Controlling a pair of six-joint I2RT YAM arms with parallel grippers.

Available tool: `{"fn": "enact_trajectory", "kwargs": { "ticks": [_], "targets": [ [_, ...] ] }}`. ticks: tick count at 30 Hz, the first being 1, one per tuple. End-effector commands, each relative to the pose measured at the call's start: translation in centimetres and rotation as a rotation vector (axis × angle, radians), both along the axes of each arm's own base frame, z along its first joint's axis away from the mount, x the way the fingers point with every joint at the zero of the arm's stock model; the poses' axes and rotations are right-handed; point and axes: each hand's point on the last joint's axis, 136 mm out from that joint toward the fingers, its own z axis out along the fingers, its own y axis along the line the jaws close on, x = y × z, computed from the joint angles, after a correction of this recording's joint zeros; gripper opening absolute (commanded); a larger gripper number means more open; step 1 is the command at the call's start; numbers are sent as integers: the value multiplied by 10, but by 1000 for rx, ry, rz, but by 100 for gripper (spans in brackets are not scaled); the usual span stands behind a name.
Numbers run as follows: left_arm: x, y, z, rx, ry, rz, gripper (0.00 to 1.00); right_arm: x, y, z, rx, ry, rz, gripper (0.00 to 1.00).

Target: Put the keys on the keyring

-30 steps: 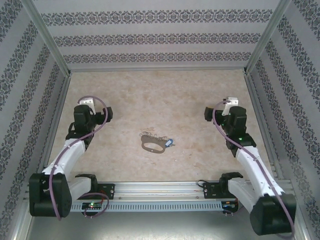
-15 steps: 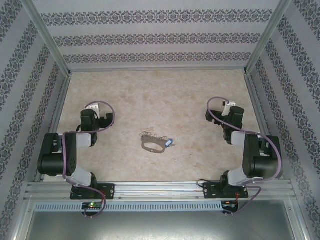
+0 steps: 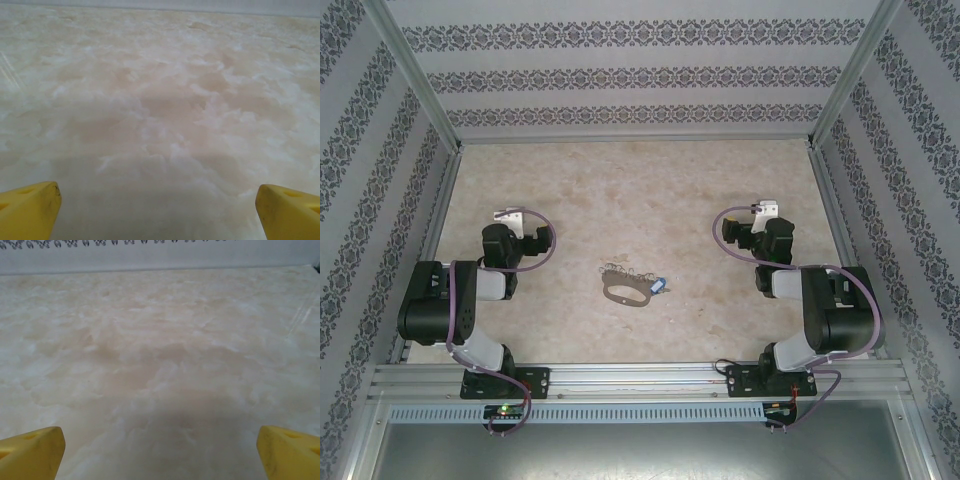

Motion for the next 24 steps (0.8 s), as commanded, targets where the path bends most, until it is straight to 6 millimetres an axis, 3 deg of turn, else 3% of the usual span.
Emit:
{"fn": "enact_trajectory", "kwargs": {
  "ticks": [1, 24],
  "targets": [
    [5, -2, 12, 25, -57, -6, 100, 3, -2, 12, -29, -56, -10, 98],
    [5, -2, 11, 29, -47, -4, 100, 4, -3, 13, -39, -53, -20, 98]
  ]
}}
